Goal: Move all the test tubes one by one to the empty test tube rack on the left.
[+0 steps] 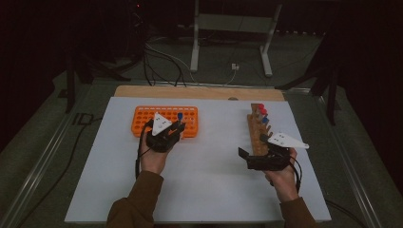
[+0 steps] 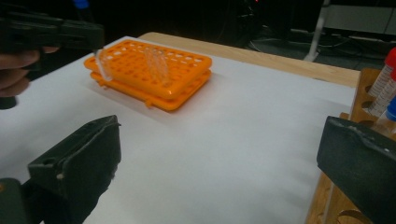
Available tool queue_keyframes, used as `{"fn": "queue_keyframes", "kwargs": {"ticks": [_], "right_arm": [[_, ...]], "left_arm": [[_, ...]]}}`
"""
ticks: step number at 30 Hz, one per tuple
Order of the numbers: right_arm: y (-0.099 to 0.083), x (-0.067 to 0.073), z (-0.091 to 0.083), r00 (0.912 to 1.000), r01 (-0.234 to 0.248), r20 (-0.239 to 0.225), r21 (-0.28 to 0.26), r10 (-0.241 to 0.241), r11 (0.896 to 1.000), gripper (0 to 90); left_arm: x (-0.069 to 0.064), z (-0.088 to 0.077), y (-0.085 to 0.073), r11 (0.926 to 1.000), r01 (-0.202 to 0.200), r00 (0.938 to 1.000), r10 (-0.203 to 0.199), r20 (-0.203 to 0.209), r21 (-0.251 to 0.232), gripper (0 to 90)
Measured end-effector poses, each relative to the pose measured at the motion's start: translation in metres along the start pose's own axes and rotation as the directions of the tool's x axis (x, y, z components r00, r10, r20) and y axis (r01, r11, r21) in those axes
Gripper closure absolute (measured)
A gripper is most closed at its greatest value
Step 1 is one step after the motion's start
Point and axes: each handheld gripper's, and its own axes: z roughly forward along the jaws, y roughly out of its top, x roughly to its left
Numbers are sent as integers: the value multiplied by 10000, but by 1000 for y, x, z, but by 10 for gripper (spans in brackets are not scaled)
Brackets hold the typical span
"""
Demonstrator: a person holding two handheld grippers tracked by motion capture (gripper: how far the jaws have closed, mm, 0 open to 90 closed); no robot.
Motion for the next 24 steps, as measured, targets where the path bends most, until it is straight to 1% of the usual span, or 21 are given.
{"fn": "queue_keyframes", "kwargs": {"ticks": [5, 8, 12, 14, 17, 22, 24], "right_arm": [[-1, -1, -1, 10000, 23, 2, -26, -23, 10000, 1], [-1, -2, -1, 10000, -71, -16, -53, 71, 10000, 1], [-1, -2, -1, 9999, -111, -59, -91, 110, 9999, 1], [-2, -2, -1, 9999, -137, -88, -103, 136, 9999, 1], [-2, -2, 0, 9999, -98, -102, -72, 98, 9999, 2], [-3, -2, 0, 9999, -55, -87, -84, 54, 9999, 2], [-3, 0, -1, 9999, 130, 54, -77, -129, 9999, 2]], "left_arm": [[7, 9, 1, 10000, -18, 9995, 17, -310, -22, 775], [12, 15, 0, 10000, 50, 9988, -53, -491, -74, 775], [17, 24, -4, 9995, 319, 9969, -323, -712, -77, 775], [18, 28, -6, 9993, 366, 9964, -369, -765, -52, 775], [16, 35, -7, 9994, 337, 9957, -336, -864, -7, 775], [18, 47, -12, 9990, 353, 9929, -321, -1144, 266, 776], [20, 49, -15, 9986, 435, 9921, -395, -1192, 305, 775]]}}
